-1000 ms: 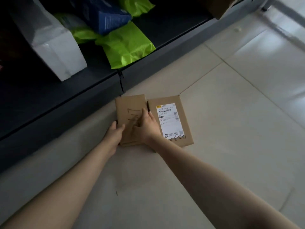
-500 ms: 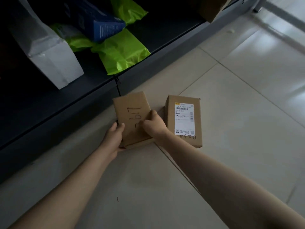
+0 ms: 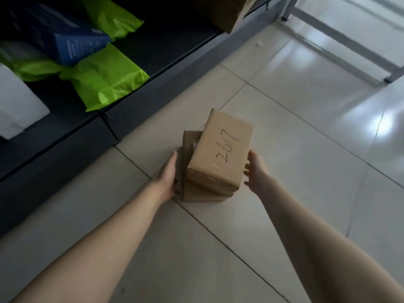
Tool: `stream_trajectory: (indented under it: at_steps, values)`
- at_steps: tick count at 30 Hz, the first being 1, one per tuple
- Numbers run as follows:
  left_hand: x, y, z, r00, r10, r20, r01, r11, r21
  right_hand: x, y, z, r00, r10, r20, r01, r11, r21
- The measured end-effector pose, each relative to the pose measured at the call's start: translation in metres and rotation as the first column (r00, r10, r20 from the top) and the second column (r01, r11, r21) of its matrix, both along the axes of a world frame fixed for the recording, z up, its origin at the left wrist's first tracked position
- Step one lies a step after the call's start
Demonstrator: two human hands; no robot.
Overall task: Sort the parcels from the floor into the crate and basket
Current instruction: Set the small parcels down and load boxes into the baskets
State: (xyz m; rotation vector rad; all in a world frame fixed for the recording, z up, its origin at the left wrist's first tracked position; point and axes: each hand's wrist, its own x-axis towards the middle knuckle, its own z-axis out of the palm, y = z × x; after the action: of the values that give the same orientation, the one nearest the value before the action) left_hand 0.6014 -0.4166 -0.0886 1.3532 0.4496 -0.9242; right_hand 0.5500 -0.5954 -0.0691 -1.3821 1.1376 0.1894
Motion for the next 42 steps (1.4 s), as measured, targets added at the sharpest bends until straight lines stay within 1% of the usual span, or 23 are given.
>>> stream_trajectory:
  at_steps: [1,3,4,5,7,9,12,14,16,18,20,22,24,25,28,30,32,34,35,36,39,40,42]
  values:
    - [-0.005,-0.006,-0.001,0.999,-0.019,-0.046,0.016,0.998,-0.054,-0.004,0.001,-0.002,1.000,0.020,-0.003,-0.020,0.995,0.097]
    - [-0.013,-0.016,0.002,0.997,0.001,-0.072,-0.007,0.997,-0.081,-0.006,0.006,0.007,0.995,0.019,0.102,-0.035,0.987,0.158]
    - [-0.016,-0.017,0.013,0.998,0.017,-0.062,-0.023,0.996,-0.085,-0.007,0.008,0.019,0.987,0.028,0.155,-0.057,0.981,0.188]
    - [-0.018,-0.014,0.030,0.998,0.025,-0.054,-0.030,0.996,-0.084,-0.006,0.009,0.032,0.983,0.039,0.181,-0.075,0.978,0.194]
    - [-0.021,-0.001,0.077,0.999,0.025,-0.031,-0.027,0.998,-0.059,-0.007,0.014,0.075,0.979,0.088,0.186,-0.118,0.980,0.158]
    - [-0.025,0.018,0.137,0.999,0.035,0.006,-0.035,0.998,-0.057,-0.012,0.024,0.134,0.969,0.132,0.207,-0.158,0.981,0.115]
    - [-0.031,0.041,0.240,0.991,0.118,0.056,-0.115,0.992,-0.054,-0.017,0.038,0.232,0.967,0.177,0.182,-0.198,0.975,0.104]
    - [-0.038,0.051,0.314,0.985,0.144,0.093,-0.140,0.989,-0.053,-0.024,0.051,0.306,0.964,0.189,0.185,-0.210,0.973,0.100]
    - [-0.049,0.060,0.390,0.982,0.131,0.139,-0.124,0.991,-0.058,-0.034,0.065,0.379,0.960,0.190,0.207,-0.217,0.969,0.118]
    - [-0.067,0.072,0.462,0.981,0.107,0.159,-0.105,0.994,-0.024,-0.049,0.081,0.447,0.954,0.196,0.226,-0.232,0.962,0.144]
    - [-0.091,0.088,0.531,0.984,0.099,0.150,-0.102,0.995,0.012,-0.066,0.097,0.516,0.949,0.222,0.223,-0.261,0.951,0.163]
    - [-0.121,0.111,0.584,0.990,0.116,0.082,-0.122,0.991,0.063,-0.084,0.113,0.576,0.937,0.286,0.200,-0.323,0.927,0.188]
    - [-0.152,0.138,0.624,0.975,0.212,0.060,-0.217,0.973,0.085,-0.103,0.133,0.626,0.913,0.365,0.181,-0.397,0.897,0.194]
    - [-0.167,0.154,0.638,0.959,0.275,0.062,-0.278,0.959,0.059,-0.112,0.147,0.649,0.898,0.395,0.193,-0.430,0.882,0.194]
    - [-0.214,0.200,0.683,0.897,0.431,0.097,-0.430,0.902,-0.029,-0.135,0.191,0.699,0.843,0.480,0.241,-0.531,0.813,0.240]
    - [-0.254,0.231,0.726,0.843,0.520,0.135,-0.520,0.853,-0.041,-0.156,0.233,0.731,0.792,0.544,0.277,-0.607,0.747,0.270]
    - [-0.295,0.269,0.758,0.776,0.606,0.177,-0.609,0.792,-0.045,-0.178,0.279,0.757,0.731,0.608,0.310,-0.679,0.693,0.242]
    - [-0.342,0.312,0.789,0.712,0.679,0.178,-0.675,0.732,-0.090,-0.205,0.331,0.785,0.647,0.684,0.337,-0.762,0.597,0.251]
    - [-0.368,0.337,0.805,0.679,0.712,0.179,-0.706,0.700,-0.105,-0.222,0.359,0.800,0.597,0.720,0.354,-0.802,0.532,0.272]
    - [-0.394,0.362,0.819,0.649,0.736,0.190,-0.737,0.671,-0.084,-0.240,0.385,0.815,0.549,0.744,0.380,-0.835,0.477,0.275]
    - [-0.477,0.441,0.856,0.562,0.789,0.248,-0.812,0.584,-0.019,-0.302,0.468,0.853,0.371,0.808,0.457,-0.928,0.341,0.151]
    - [-0.506,0.468,0.867,0.524,0.804,0.281,-0.836,0.549,-0.011,-0.325,0.495,0.868,0.322,0.811,0.489,-0.944,0.311,0.107]
    - [-0.560,0.518,0.886,0.476,0.810,0.343,-0.862,0.506,0.002,-0.371,0.548,0.894,0.264,0.800,0.539,-0.960,0.275,0.062]
